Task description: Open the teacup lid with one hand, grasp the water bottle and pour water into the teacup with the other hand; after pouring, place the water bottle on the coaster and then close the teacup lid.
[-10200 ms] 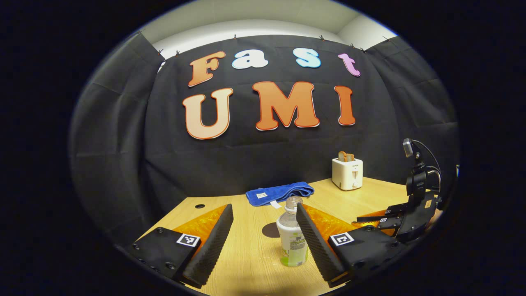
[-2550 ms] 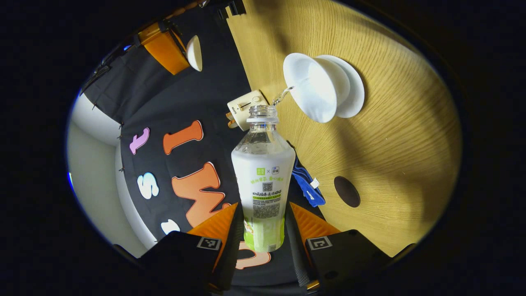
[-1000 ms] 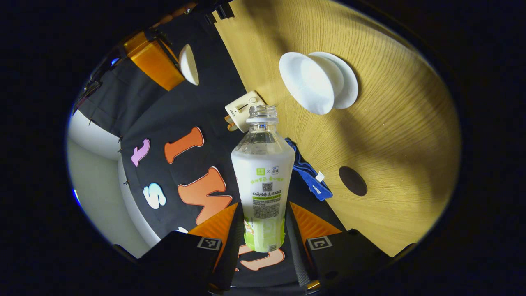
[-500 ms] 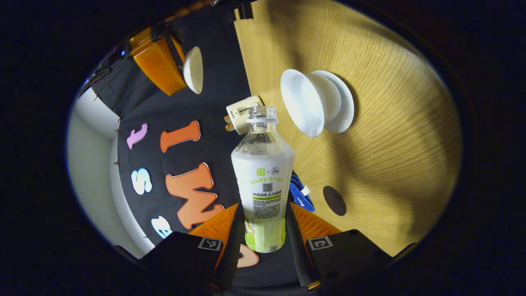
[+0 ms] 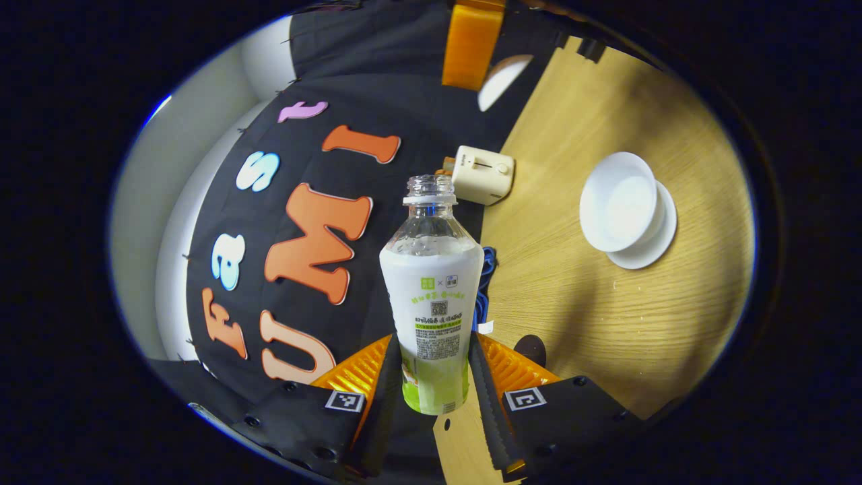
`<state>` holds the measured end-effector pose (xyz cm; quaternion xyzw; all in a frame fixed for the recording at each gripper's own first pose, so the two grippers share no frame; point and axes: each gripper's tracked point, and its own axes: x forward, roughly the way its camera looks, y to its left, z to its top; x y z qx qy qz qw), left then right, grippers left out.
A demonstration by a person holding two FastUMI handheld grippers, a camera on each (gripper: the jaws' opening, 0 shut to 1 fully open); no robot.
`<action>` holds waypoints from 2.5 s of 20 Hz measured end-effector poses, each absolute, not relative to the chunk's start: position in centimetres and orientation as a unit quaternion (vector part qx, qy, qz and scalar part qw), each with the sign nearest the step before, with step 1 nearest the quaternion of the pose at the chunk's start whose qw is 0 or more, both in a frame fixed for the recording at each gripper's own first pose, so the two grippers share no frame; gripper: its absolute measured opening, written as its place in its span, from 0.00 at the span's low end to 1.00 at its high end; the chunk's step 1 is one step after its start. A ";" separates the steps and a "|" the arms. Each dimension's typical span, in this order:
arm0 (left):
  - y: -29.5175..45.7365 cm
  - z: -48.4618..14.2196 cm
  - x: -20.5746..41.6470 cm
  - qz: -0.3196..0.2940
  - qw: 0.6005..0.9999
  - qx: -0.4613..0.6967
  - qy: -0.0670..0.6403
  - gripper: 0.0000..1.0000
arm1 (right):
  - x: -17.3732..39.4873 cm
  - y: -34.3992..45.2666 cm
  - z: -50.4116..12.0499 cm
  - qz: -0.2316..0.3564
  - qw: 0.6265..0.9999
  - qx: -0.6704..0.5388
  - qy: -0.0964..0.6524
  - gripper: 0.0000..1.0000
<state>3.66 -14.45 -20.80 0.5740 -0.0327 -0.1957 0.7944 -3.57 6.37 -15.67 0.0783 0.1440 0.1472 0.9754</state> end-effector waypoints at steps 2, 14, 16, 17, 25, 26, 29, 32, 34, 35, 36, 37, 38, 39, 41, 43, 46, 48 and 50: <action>-13.9 -20.4 3.8 -0.183 0.827 0.531 -0.030 0.56 | -3.4 6.9 -15.6 0.150 0.975 0.079 0.144 0.21; -12.9 -13.3 7.2 -0.146 0.978 0.149 -0.014 0.60 | -3.2 6.1 -13.5 0.130 0.981 0.071 0.127 0.21; -11.7 -13.5 8.4 -0.132 0.986 0.102 0.004 0.61 | -3.0 6.0 -13.3 0.130 0.981 0.070 0.125 0.21; -11.1 -13.9 9.2 -0.123 0.988 0.089 0.019 0.58 | -2.9 6.0 -13.3 0.130 0.981 0.070 0.125 0.21; -8.9 -18.9 14.3 -0.092 0.990 -0.035 0.102 0.63 | -2.9 6.8 -14.0 0.140 0.979 0.069 0.134 0.21; -8.6 -19.5 14.7 -0.090 0.989 -0.039 0.109 0.63 | -2.9 7.0 -14.1 0.142 0.978 0.068 0.135 0.21; -8.9 -22.4 15.2 -0.092 0.984 -0.053 0.143 0.63 | -2.8 7.2 -14.6 0.147 0.977 0.067 0.138 0.25; -9.6 -25.0 15.6 -0.098 0.978 -0.063 0.174 0.58 | -2.7 7.5 -15.4 0.150 0.975 0.069 0.147 0.21; -9.4 -26.5 15.8 -0.095 0.975 -0.060 0.193 0.59 | -2.9 7.5 -16.0 0.150 0.974 0.065 0.155 0.21; -9.1 -27.1 15.8 -0.092 0.974 -0.059 0.200 0.61 | -2.9 7.5 -16.2 0.151 0.974 0.064 0.156 0.21; -9.3 -27.6 15.8 -0.091 0.972 -0.060 0.206 0.59 | -2.8 7.6 -16.5 0.153 0.973 0.066 0.159 0.21; -9.5 -27.9 15.7 -0.091 0.971 -0.060 0.213 0.61 | -2.8 7.7 -16.6 0.154 0.973 0.067 0.161 0.21; -9.5 -28.1 15.7 -0.092 0.970 -0.058 0.216 0.63 | -2.7 7.8 -16.7 0.156 0.972 0.068 0.162 0.21; -9.5 -28.3 15.6 -0.094 0.970 -0.055 0.216 0.63 | -2.8 7.9 -16.9 0.158 0.971 0.067 0.164 0.21; -9.6 -28.8 15.5 -0.096 0.970 -0.045 0.217 0.62 | -2.7 8.2 -17.4 0.160 0.970 0.066 0.169 0.21; -9.7 -29.4 15.6 -0.099 0.969 -0.039 0.223 0.60 | -2.8 8.4 -17.8 0.161 0.969 0.064 0.174 0.21; -10.0 -29.2 15.7 -0.104 0.970 -0.036 0.219 0.59 | -2.8 8.5 -18.2 0.162 0.969 0.061 0.178 0.21; -10.2 -29.3 15.5 -0.107 0.969 -0.031 0.221 0.63 | -2.9 8.5 -18.4 0.163 0.968 0.060 0.182 0.21; -10.3 -29.5 15.6 -0.105 0.970 -0.020 0.220 0.63 | -2.8 8.4 -18.7 0.161 0.968 0.059 0.184 0.21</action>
